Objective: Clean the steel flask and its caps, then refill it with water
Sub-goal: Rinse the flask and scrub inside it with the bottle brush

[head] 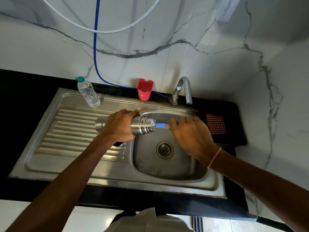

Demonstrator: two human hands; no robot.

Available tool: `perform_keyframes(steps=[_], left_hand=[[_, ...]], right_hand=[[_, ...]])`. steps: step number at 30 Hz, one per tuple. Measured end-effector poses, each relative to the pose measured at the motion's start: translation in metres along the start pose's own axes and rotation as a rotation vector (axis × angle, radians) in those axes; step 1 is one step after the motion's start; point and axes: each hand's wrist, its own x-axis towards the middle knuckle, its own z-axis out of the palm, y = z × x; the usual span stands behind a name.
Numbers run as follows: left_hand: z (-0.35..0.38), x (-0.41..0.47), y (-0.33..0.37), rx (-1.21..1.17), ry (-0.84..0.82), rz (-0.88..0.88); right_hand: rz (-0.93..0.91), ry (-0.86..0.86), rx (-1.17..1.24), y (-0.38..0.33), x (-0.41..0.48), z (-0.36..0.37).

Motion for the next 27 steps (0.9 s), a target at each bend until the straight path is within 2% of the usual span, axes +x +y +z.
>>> perform_keyframes(steps=[3, 6, 7, 8, 9, 12, 14, 16, 18, 21, 22, 23, 25, 27], left_hand=[[-0.001, -0.002, -0.004, 0.002, 0.014, 0.037], [0.0, -0.004, -0.018, 0.02, 0.04, 0.036], [0.0, -0.005, -0.022, 0.022, 0.048, 0.034], [0.0, -0.005, -0.023, 0.02, 0.052, 0.029], [-0.001, -0.005, -0.023, 0.021, 0.053, 0.018], [-0.002, -0.002, -0.017, 0.028, 0.04, -0.042], [-0.002, -0.001, -0.014, 0.007, 0.02, -0.082], [-0.001, -0.001, -0.014, 0.002, 0.01, -0.071], [-0.002, -0.001, -0.014, 0.033, 0.021, -0.049], [-0.004, -0.001, -0.017, 0.086, 0.033, -0.02], [-0.004, -0.001, -0.018, 0.089, 0.028, -0.026], [-0.004, 0.0, -0.018, 0.086, 0.019, -0.041], [-0.005, 0.003, -0.016, 0.084, 0.0, -0.079], [-0.004, 0.007, -0.014, 0.076, -0.011, -0.105]], right_hand=[[-0.036, -0.05, 0.175, 0.001, -0.002, -0.005], [0.004, -0.408, 0.688, 0.016, 0.004, -0.01], [0.046, -0.495, 0.852, 0.022, 0.006, -0.013], [0.082, -0.512, 0.918, 0.027, 0.007, -0.013], [0.083, -0.483, 0.853, 0.03, 0.005, -0.012], [-0.006, -0.058, 0.254, 0.022, -0.009, -0.001], [-0.011, 0.063, 0.051, 0.012, -0.012, 0.001], [-0.045, 0.076, 0.04, 0.01, -0.014, 0.005], [-0.092, -0.006, 0.097, 0.016, -0.017, 0.002], [-0.094, -0.274, 0.43, 0.037, -0.014, -0.004], [-0.08, -0.33, 0.536, 0.043, -0.012, -0.004], [-0.064, -0.32, 0.54, 0.048, -0.011, -0.007], [-0.061, -0.09, 0.272, 0.048, -0.011, -0.007], [0.049, 0.066, -0.059, 0.038, -0.015, -0.004]])
